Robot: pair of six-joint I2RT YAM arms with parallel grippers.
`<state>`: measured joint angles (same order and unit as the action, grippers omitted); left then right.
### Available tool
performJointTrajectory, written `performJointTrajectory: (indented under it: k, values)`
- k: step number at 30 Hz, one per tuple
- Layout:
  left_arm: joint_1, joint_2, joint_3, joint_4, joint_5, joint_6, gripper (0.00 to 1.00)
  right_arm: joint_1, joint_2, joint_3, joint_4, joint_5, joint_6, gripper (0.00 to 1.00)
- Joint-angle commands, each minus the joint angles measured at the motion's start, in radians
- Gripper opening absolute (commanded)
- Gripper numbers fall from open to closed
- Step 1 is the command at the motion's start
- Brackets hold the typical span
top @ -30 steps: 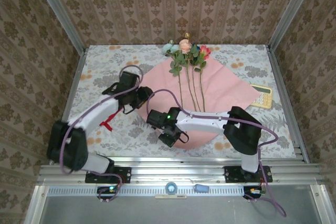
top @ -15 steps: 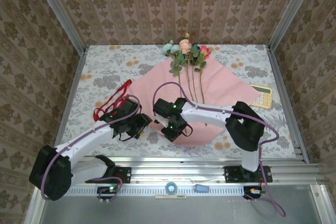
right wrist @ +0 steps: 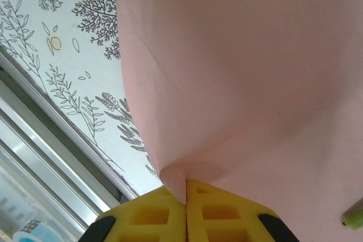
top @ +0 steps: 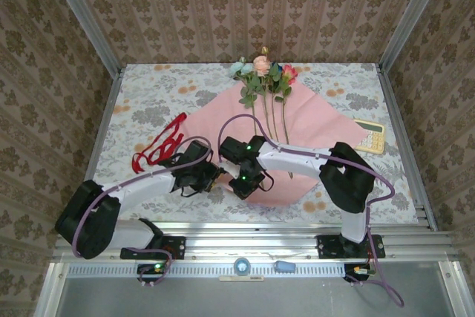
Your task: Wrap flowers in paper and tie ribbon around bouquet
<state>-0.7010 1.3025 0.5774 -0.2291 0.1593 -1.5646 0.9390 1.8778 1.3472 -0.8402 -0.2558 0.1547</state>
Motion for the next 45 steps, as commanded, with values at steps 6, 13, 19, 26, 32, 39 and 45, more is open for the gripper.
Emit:
performJointTrajectory:
  k: [6,13,19,26,32,39,45]
  values:
    - [0.008,0.032,-0.060,0.078,-0.022,-0.050,0.05,-0.019,-0.061,-0.032,-0.006,-0.035,-0.038,0.29]
    - [0.018,0.043,-0.032,0.063,-0.003,-0.080,0.00,-0.055,-0.245,-0.139,0.055,-0.011,-0.095,0.65]
    - [0.052,0.046,-0.002,0.014,0.032,-0.100,0.00,-0.088,-0.389,-0.207,0.069,0.041,-0.186,0.71]
    - [0.070,0.013,0.015,-0.045,0.041,-0.187,0.00,-0.131,-0.596,-0.384,0.217,0.083,-0.355,0.70]
    - [0.118,0.047,0.032,-0.064,0.098,-0.264,0.00,-0.148,-0.796,-0.579,0.457,0.087,-0.561,0.78]
    - [0.176,0.061,0.028,-0.022,0.110,-0.355,0.00,-0.217,-0.842,-0.641,0.403,0.003,-0.793,0.81]
    - [0.228,0.100,0.020,0.027,0.150,-0.388,0.00,-0.204,-0.892,-0.695,0.308,0.014,-0.958,0.81]
